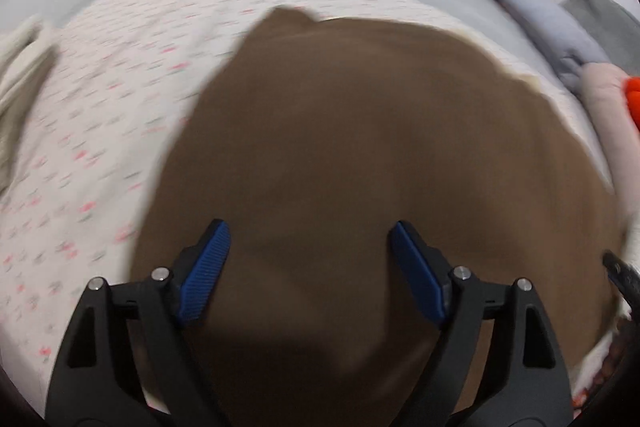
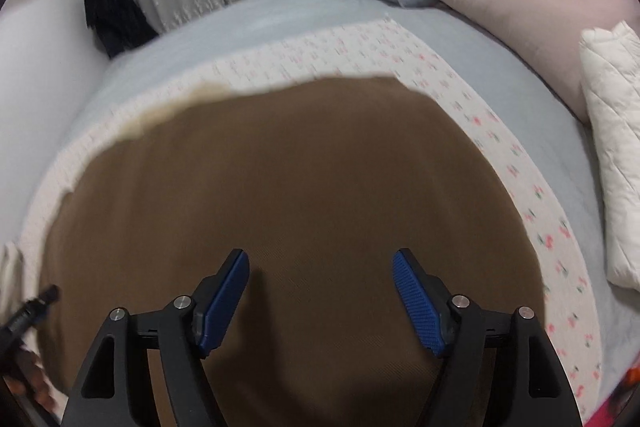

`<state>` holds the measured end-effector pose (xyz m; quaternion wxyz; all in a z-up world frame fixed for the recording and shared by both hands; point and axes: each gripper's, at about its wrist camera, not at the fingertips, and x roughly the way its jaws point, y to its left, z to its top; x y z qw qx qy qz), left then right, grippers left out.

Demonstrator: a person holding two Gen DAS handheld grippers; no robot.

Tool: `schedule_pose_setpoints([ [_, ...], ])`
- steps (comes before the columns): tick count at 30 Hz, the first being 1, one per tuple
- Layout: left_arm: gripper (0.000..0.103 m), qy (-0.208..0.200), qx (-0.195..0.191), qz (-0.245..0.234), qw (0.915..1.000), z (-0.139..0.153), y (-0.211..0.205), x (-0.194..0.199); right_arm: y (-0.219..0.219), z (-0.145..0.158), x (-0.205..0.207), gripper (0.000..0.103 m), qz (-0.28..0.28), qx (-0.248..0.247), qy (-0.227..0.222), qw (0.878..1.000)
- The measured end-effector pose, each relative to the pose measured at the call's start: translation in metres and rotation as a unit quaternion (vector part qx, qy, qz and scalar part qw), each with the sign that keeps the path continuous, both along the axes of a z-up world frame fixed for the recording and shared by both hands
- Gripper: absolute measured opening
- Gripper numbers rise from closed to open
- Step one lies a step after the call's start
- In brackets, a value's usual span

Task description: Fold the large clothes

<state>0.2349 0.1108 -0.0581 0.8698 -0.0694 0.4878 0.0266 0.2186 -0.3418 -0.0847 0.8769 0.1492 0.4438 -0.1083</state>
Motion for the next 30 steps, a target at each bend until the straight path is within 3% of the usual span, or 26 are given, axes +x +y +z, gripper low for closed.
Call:
schedule_pose_setpoints([
  [2,0.084,-0.003,-0.02,0.03,0.9994,0.003,0.016,-0.012,-0.009,-0.01,-0.008,0.077,-0.003,0.002,0.021,1.0],
  [7,0.084,-0.006,-0.032,0.063,0.9975,0.018,0.032,-0.044,-0.018,0.004,-0.029,0.077,-0.026,-0.012,-0.003,1.0],
  [12,0.09,0.026,-0.097,0.118,0.9878,0.01,0.045,-0.074,-0.011,0.007,-0.044,0.078,-0.013,0.026,-0.004,1.0],
  [18,0.09,0.097,-0.237,0.141,0.9563,-0.028,0.063,-0.094,0.007,0.012,-0.056,0.082,0.02,-0.019,-0.015,0.999],
  [24,0.09,0.082,-0.295,0.135,0.9422,-0.032,0.068,-0.105,0.016,0.008,-0.054,0.082,0.035,-0.036,-0.012,0.999],
  [30,0.09,0.082,-0.382,0.134,0.9106,-0.044,0.071,-0.11,0.03,0.005,-0.053,0.082,0.047,-0.029,-0.009,0.998],
])
